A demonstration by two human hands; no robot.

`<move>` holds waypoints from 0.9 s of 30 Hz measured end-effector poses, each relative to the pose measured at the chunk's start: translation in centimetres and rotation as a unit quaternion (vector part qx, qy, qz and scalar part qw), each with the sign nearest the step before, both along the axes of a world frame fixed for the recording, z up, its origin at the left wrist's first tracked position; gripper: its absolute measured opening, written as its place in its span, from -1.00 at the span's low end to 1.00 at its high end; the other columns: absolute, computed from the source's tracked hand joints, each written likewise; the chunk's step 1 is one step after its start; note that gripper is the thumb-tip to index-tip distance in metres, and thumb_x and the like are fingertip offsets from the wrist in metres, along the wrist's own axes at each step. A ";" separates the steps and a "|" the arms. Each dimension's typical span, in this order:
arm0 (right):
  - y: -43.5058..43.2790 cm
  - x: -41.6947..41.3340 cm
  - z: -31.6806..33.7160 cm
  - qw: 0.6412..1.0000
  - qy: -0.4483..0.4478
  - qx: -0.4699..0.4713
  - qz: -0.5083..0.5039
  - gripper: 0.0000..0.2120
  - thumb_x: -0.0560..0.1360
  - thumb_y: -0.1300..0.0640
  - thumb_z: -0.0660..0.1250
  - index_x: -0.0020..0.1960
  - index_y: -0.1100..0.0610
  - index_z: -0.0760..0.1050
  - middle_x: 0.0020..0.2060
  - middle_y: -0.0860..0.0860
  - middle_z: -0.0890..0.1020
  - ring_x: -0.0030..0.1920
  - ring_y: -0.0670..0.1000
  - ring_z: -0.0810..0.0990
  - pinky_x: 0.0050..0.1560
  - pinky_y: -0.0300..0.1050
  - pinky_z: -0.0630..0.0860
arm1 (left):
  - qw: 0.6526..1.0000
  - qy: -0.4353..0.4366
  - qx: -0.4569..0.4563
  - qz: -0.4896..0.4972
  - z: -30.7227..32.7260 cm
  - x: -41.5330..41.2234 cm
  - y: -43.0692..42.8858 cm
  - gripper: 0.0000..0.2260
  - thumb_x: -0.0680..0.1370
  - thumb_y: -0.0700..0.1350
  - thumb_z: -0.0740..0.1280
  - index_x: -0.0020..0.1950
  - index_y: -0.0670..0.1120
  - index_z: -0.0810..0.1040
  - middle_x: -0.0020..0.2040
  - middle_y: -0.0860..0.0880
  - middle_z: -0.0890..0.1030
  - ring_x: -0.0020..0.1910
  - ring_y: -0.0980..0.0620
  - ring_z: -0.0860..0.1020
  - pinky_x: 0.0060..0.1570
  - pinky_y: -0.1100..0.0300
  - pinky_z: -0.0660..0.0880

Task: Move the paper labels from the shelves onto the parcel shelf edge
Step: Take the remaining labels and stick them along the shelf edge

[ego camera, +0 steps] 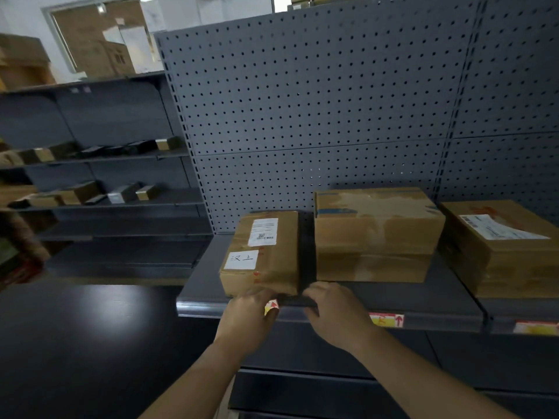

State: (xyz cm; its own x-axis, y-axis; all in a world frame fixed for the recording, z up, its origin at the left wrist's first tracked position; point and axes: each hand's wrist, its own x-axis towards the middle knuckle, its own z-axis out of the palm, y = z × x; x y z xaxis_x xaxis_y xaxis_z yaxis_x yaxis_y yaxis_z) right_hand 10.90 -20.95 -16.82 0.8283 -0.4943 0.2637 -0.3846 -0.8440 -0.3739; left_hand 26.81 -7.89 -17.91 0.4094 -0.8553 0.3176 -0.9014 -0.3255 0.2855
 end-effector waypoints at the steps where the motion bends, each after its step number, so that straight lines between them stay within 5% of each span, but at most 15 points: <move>1: 0.6 0.9 -0.2 1.000 0.004 0.000 -0.002 -0.71 0.57 0.01 0.29 0.27 0.00 0.52 0.17 -0.09 0.55 0.20 -0.03 0.48 0.24 -0.10 0.44 | 1.000 0.003 -0.001 -0.003 -0.2 1.0 0.6 -0.75 0.50 -0.03 0.39 0.17 0.14 0.56 0.09 0.12 0.62 0.05 0.04 0.56 -0.02 0.10 0.51; 6: 3.7 4.7 -1.8 0.999 0.035 -0.010 -0.035 -0.69 0.59 0.03 0.24 0.31 0.00 0.50 0.21 -0.09 0.55 0.19 -0.02 0.48 0.23 -0.09 0.43 | 0.999 0.020 0.018 -0.032 -1.6 5.6 3.0 -0.71 0.53 -0.01 0.35 0.25 0.14 0.50 0.18 0.14 0.57 0.13 0.07 0.52 0.08 0.11 0.50; 15: 6.4 8.5 -3.3 0.992 0.052 -0.029 -0.115 -0.71 0.58 0.02 0.26 0.29 -0.02 0.50 0.19 -0.10 0.57 0.18 -0.04 0.50 0.23 -0.12 0.45 | 0.996 0.007 0.017 -0.092 -4.3 10.7 4.0 -0.87 0.55 -0.03 0.23 0.03 0.10 0.54 -0.01 0.15 0.58 0.01 0.11 0.50 -0.02 0.14 0.49; 23: 5.8 9.1 -4.8 0.989 0.050 -0.047 -0.129 -0.72 0.60 0.03 0.22 0.28 -0.02 0.51 0.20 -0.08 0.59 0.20 -0.01 0.51 0.25 -0.08 0.41 | 0.997 -0.022 0.007 -0.077 -5.4 10.8 3.2 -0.82 0.56 -0.04 0.30 0.14 0.13 0.59 0.07 0.14 0.55 0.11 0.07 0.47 0.11 0.07 0.46; 27: 5.3 9.1 -5.5 0.990 0.036 -0.055 -0.127 -0.77 0.59 0.05 0.23 0.20 -0.02 0.55 0.13 -0.09 0.62 0.14 -0.02 0.52 0.18 -0.07 0.41 | 0.997 -0.045 0.002 -0.056 -5.5 10.6 2.8 -0.86 0.51 -0.05 0.40 0.04 0.12 0.66 0.00 0.10 0.56 0.04 0.01 0.51 0.01 0.03 0.47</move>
